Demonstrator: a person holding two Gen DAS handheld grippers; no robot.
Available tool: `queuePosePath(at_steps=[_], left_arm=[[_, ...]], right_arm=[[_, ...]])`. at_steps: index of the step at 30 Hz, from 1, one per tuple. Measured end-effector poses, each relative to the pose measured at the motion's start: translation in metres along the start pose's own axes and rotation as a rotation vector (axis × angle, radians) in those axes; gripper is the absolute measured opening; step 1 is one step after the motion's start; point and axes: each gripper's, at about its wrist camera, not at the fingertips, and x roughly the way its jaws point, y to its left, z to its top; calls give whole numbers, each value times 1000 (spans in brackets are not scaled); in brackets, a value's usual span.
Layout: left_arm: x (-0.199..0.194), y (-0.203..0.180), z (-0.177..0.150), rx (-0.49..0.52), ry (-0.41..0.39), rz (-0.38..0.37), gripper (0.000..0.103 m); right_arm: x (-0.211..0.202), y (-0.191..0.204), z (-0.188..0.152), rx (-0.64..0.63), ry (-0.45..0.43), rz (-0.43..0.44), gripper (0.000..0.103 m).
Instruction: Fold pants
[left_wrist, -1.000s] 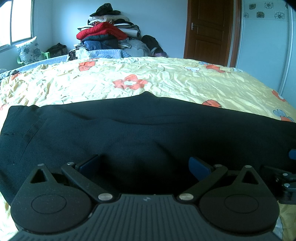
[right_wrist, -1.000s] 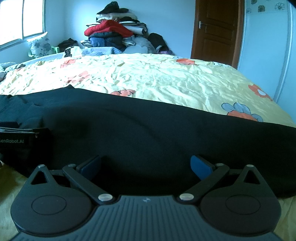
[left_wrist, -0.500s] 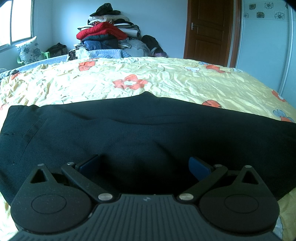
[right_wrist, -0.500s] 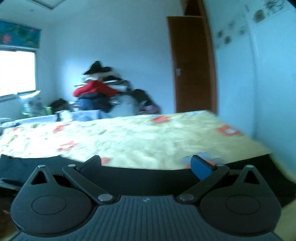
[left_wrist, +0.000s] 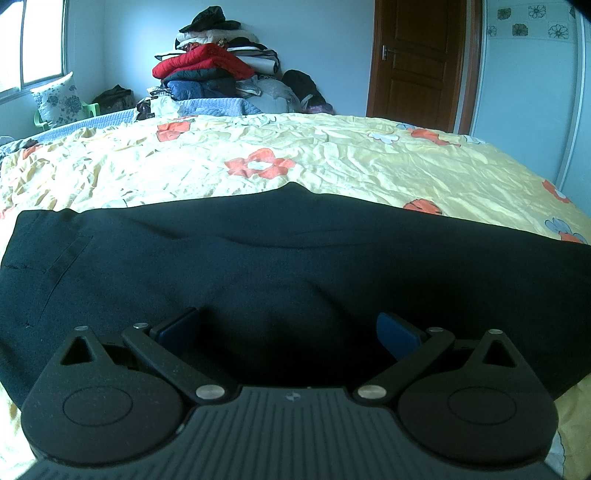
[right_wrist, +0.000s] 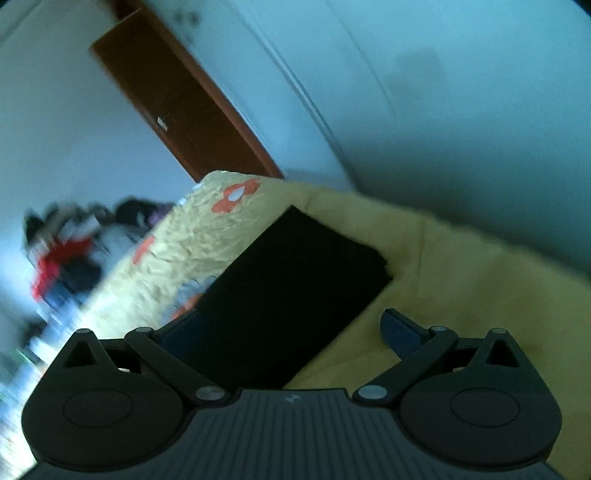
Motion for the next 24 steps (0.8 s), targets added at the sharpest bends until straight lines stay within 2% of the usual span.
queuePosePath(at_steps=[1,6,9,11,12,13,15,17,20,24], left_arm=[[0,0,0,0,0,0,103],[-2,-3,0,3,-16,-17,103],[-11,-9,1,18,-58,-86,102],[-18,-18,2,30,-73,-135,103],[-21,-24,4,44,-79,-161,103],[-23,-31,5,64,-81,-182,103],[-27,-44,7,110,-89,-206,103],[-30,-53,5,148,-106,-208,103],[-32,-56,3,175,-132,-182,103],[-32,-41,7,125,-147,-117,103]], right_arm=[[1,-6,0,34,-12,36,103],[7,-10,6,78,-29,81,103],[10,-11,13,79,-45,79,101],[13,-11,15,80,-57,60,89],[14,-12,17,85,-61,44,68],[15,-17,19,91,-56,27,40],[22,-25,20,134,-35,19,24],[23,-37,21,180,-23,63,16],[21,-39,23,197,-22,85,15],[14,-13,25,98,-30,112,15]])
